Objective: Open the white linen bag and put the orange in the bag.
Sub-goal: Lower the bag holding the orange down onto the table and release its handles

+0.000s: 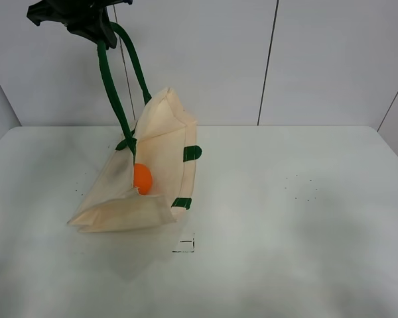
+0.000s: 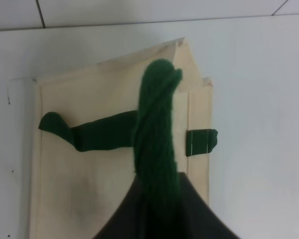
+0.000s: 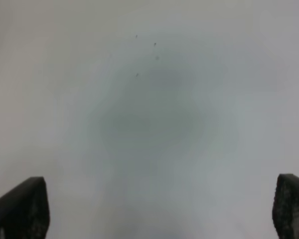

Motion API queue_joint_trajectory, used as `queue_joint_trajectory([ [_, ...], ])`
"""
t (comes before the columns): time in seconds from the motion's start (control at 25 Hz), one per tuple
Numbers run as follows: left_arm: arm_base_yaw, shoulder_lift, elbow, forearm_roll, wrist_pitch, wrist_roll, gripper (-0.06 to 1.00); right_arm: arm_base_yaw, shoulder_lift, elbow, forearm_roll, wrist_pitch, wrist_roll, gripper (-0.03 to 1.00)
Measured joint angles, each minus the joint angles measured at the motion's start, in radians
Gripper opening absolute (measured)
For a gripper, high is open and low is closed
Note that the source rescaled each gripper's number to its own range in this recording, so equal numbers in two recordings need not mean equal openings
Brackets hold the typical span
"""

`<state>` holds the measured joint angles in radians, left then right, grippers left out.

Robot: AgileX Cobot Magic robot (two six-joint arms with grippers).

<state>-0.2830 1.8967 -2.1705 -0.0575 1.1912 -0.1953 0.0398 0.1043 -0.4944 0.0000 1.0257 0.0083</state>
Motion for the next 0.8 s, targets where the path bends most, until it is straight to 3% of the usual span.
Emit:
queue_joint_trajectory([
  [0.48, 0.0, 0.0, 0.014, 0.0, -0.001, 0.0, 0.0, -0.019, -0.108, 0.0, 0.0, 0.001, -0.008, 0.99],
  [0.8, 0.0, 0.066, 0.214, -0.035, -0.158, 0.002, 0.0, -0.019, -0.108, 0.0, 0.0, 0.001, -0.008, 0.99],
])
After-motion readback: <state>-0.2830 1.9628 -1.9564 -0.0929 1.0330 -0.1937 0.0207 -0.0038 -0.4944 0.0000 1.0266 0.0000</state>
